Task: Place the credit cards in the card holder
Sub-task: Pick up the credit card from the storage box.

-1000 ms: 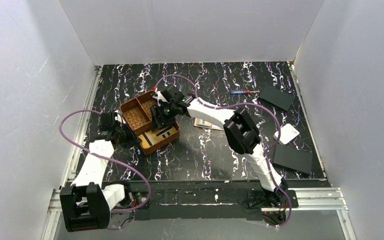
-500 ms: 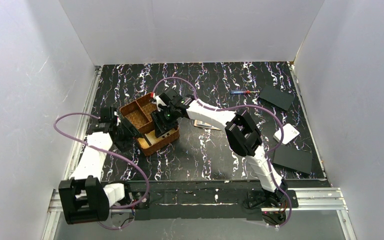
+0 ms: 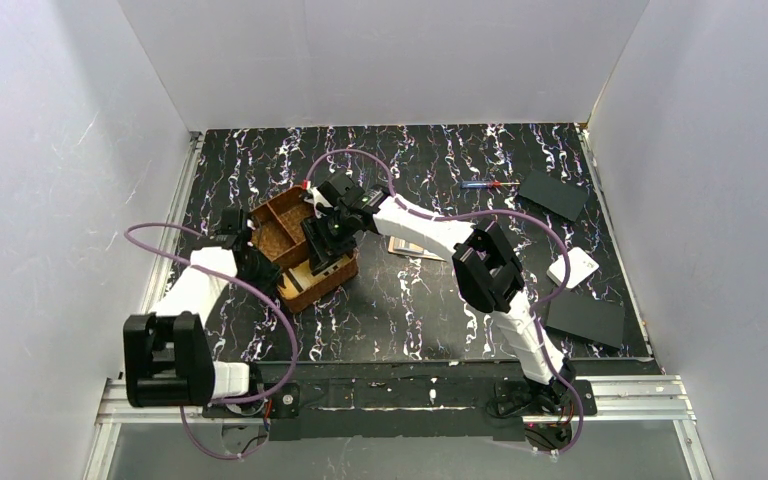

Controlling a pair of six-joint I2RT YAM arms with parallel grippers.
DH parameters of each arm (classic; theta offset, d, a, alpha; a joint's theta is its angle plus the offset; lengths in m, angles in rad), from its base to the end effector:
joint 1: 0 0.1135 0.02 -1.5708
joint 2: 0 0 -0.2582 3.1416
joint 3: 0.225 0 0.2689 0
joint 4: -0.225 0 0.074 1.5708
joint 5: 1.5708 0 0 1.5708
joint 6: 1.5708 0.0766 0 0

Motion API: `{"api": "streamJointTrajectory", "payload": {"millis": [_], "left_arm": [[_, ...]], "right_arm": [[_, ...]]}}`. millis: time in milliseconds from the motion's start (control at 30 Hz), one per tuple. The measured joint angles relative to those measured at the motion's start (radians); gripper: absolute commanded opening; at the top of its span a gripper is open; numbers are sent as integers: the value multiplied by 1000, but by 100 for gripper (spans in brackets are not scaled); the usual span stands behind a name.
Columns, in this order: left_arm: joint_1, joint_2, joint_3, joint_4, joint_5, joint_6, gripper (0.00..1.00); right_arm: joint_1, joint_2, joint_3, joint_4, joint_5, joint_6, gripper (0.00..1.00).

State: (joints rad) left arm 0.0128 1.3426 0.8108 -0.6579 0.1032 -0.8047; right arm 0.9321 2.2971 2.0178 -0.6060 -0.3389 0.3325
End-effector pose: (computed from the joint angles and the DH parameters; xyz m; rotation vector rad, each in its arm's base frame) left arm 0.2739 -0.0044 0.1444 -1.0909 2.5891 -0.3429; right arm 0.3090 0.4588 0.1787 -0.9311 2.4679 0.9186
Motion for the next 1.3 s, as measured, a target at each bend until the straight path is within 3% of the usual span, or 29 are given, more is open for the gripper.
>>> {"api": "streamJointTrajectory", "payload": {"millis": [133, 367, 633, 800, 1300], "left_arm": [[-31, -137, -77, 85, -73, 42, 0], [-37, -348, -236, 306, -131, 121, 0], [-36, -487, -397, 502, -92, 115, 0], [-37, -504, -416, 539, -57, 138, 0], [-34, -567, -449, 515, -14, 106, 0]], "right_arm": [[0, -5, -18, 34, -4, 53, 63], [6, -136, -304, 347, -16, 151, 59], [9, -166, -416, 591, -15, 169, 58], [16, -174, -480, 692, -15, 172, 58], [33, -128, -472, 772, -3, 147, 65]]}}
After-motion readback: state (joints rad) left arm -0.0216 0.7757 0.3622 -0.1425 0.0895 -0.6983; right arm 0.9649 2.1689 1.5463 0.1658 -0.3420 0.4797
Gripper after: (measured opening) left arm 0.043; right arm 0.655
